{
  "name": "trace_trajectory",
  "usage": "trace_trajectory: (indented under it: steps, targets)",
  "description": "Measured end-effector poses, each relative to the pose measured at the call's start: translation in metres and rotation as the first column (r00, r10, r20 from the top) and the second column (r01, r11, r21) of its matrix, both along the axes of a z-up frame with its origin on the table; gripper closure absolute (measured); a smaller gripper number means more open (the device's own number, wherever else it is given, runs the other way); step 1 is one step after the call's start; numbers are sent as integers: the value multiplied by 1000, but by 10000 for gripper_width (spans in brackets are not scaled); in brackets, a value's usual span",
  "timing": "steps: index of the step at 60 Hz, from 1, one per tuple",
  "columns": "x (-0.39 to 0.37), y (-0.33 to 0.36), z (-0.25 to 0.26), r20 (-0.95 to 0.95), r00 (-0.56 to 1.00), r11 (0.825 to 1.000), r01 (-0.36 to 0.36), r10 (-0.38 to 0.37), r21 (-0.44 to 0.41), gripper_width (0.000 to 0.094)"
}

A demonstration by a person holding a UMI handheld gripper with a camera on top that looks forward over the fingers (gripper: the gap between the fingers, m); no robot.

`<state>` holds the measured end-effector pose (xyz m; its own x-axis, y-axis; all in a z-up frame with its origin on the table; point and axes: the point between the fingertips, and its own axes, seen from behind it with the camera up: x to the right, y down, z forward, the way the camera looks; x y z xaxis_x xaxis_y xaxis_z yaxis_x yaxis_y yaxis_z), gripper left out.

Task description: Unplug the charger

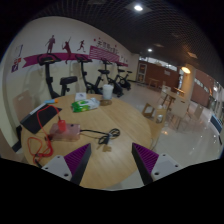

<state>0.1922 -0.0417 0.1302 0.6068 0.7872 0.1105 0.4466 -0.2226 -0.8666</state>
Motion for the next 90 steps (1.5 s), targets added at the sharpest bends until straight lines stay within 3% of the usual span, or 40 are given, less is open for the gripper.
trace_trajectory:
  steps: [14, 25, 44, 61, 74, 78, 79, 83, 86, 90]
  targets:
    - [-51, -58, -10, -22, 987, 986, -163, 162, -34, 80]
    - [-120, -104, -33, -42, 973, 973, -228, 226, -43, 79]
    - [-226, -111, -60, -135, 965, 972, -232, 225, -44, 74]
    - [-289, -81, -91, -151, 972, 983, -184, 178, -26, 112]
    - [-308, -74, -97, -181, 967, 982, -186, 179, -23, 230]
    - [-308, -66, -99, -158, 975, 987, -158, 154, -13, 666]
    - [-310, -68, -101, -166, 974, 986, -161, 154, -33, 660]
    - [-311, -68, -100, -143, 975, 984, -174, 167, -34, 788]
    - [-307, -68, -83, -192, 970, 984, -167, 151, -67, 800]
    - [-313, -43, 2, -312, 936, 986, -140, 163, 94, 803]
